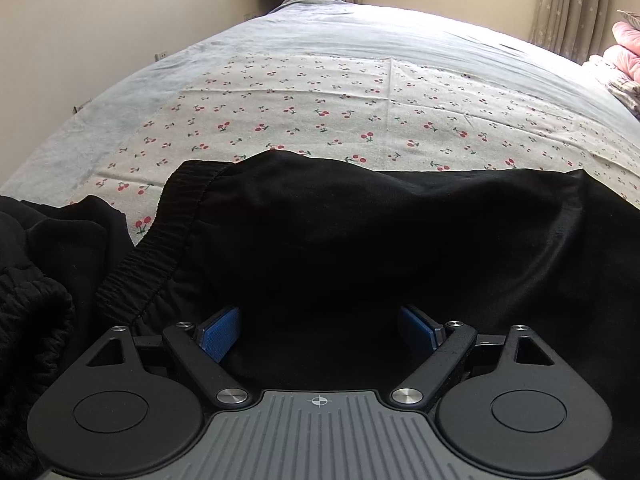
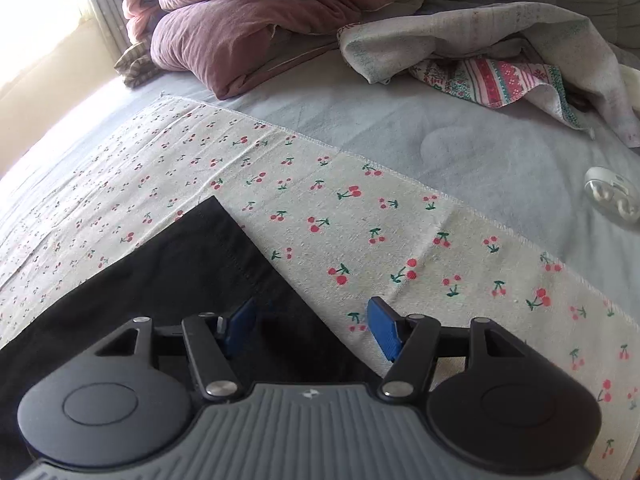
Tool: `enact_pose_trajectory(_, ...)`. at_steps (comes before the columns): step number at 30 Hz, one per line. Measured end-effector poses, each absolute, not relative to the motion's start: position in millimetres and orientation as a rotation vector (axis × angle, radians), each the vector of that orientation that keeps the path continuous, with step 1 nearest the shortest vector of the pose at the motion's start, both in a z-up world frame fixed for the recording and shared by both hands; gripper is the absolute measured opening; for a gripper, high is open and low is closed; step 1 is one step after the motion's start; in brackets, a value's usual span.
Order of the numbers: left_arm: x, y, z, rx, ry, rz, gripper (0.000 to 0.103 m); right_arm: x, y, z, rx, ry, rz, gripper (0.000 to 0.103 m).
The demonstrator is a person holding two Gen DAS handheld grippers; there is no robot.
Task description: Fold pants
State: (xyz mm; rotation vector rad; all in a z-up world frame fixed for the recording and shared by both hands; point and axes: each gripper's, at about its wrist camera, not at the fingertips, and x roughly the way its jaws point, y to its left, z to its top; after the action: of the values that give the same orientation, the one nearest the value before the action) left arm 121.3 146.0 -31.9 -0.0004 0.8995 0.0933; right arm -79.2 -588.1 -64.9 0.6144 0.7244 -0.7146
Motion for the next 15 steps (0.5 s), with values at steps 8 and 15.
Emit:
enact_pose_trajectory(8, 128.4, 151.4, -36.9, 0.009, 0.915, 0.132, 0.089, -34.2, -563.2, -69.8, 0.393, 0.794, -0.601, 0.0)
enact_pose_trajectory(15, 126.9, 147.7, -36.7, 0.012, 0.905, 0.146, 0.089, -36.3, -565.4, -59.6, 0.399, 0.748, -0.581, 0.0)
